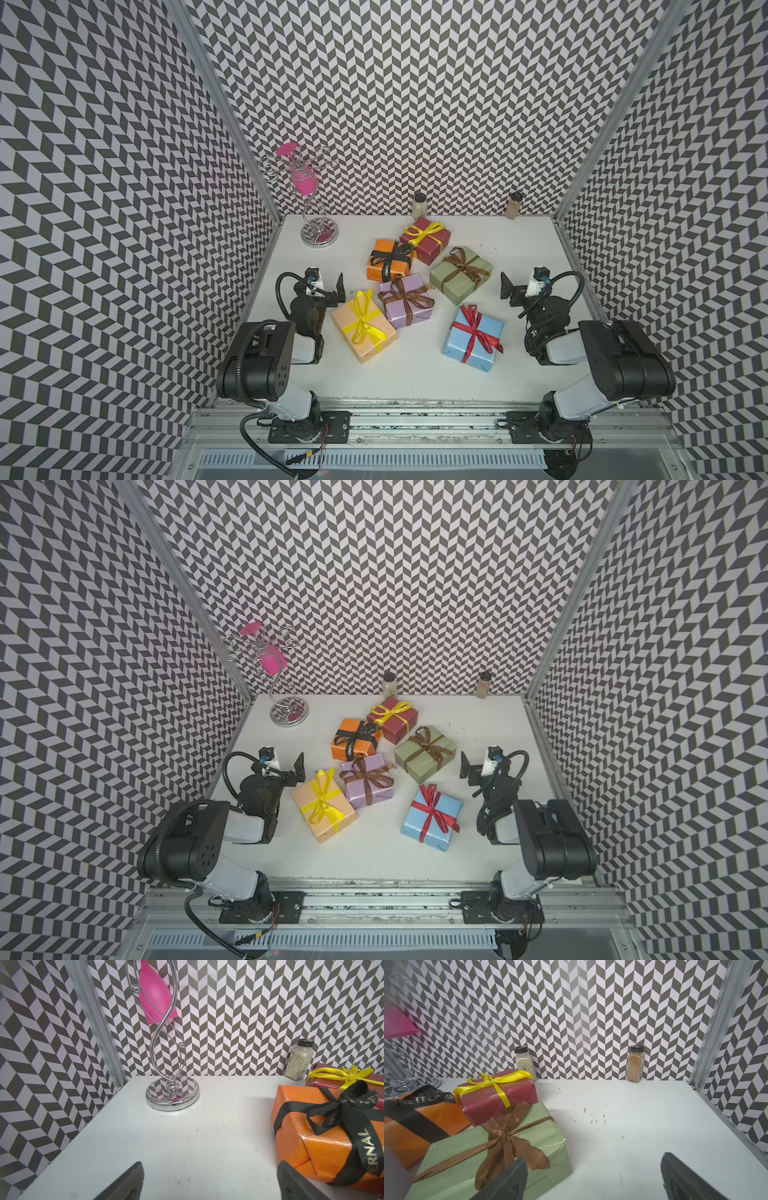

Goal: Untie the ribbon bows on the gift boxes
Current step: Untie the ribbon from the gift box.

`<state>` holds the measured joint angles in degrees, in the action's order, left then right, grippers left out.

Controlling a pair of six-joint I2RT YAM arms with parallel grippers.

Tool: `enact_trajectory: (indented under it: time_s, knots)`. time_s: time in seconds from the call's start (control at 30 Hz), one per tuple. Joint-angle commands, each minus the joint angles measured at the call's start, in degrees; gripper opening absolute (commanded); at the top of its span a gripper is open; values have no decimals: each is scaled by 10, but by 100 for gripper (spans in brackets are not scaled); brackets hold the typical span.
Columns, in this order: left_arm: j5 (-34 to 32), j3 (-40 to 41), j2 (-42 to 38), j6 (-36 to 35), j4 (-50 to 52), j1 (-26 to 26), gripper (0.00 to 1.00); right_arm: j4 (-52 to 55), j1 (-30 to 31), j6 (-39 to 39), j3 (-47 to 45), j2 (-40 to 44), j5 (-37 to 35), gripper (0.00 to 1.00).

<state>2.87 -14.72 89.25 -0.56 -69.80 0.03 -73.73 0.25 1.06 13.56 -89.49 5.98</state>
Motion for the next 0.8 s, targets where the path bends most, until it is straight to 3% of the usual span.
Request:
enact_trajectory:
  time_s: [0.0,0.77]
  knots:
    - [4,-6,-1,-5,-12,1,100,-33,4,5,1,-3,-5,99]
    - [-2,-6,-1,-6,-10,-1,100,-30,4,5,2,-5,-4,99]
